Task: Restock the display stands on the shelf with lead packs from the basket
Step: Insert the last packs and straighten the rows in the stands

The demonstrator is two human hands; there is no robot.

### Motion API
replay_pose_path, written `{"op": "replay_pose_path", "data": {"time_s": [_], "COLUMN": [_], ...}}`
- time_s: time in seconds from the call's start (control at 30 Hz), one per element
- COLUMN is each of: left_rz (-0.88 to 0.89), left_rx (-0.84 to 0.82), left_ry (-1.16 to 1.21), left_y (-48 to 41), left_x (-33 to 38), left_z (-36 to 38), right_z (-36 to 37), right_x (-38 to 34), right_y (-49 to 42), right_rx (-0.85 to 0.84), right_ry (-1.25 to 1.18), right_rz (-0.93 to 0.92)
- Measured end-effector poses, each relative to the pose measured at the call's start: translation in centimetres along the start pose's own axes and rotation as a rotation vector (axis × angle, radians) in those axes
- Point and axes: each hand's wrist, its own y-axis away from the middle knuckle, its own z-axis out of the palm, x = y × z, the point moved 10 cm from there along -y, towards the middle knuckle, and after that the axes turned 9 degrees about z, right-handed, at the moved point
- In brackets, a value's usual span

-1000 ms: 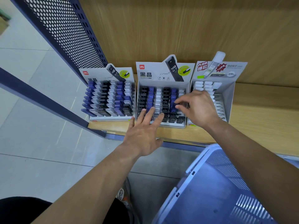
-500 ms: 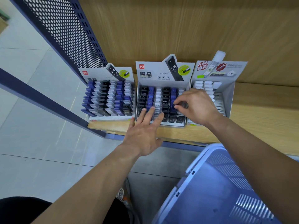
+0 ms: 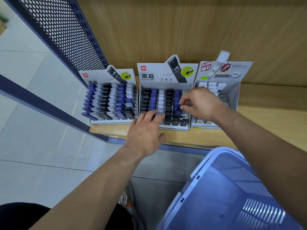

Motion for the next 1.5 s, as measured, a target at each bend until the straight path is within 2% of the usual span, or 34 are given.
{"op": "replay_pose_path", "data": {"time_s": [0.13,0.33,0.5,0.73,1.0,1.13,1.23,1.5], "left_rz": [0.011,0.04,0.009,-0.009,0.066,0.065,0.077,0.069], "left_rx": [0.117,0.121,0.11,0.2,0.412,0.445,0.45,0.424], "left_ry": [-0.072,-0.18,-0.143,0.019,0.122,0.176,0.19,0.167], "left_y": [-1.7,-3.2,-3.9,-3.7,-3.9,-4.0,-4.1,-4.1], "left_x": [-0.1,0.1,-0.4,-1.4,-0.5,-0.8,-0.8,-1.4], "left_z": [-2.0,-1.4,-1.3,-0.8,-1.4,-1.1,-0.9,-0.5], "right_z": [0.2,0.3,0.6,0.4,0.7,1.3,1.3,0.7], "right_x": [-0.4,0.1,-0.8,-0.1,-0.2,-0.6,-0.7,-1.3], "right_y": [0.2,0.1,-0.2,-0.6,-0.3,-0.5,-0.9,-1.1], "right_rx": [-0.016,-0.018,-0.027,-0.107,-0.104,-0.137,-0.101,-0.102], "right_ry": [0.0,0.002,0.026,0.039,0.031,-0.03,-0.043,0.02], "right_rz": [-0.046,-0.063,-0.07,-0.01,0.007,0.0,-0.007,-0.05]}}
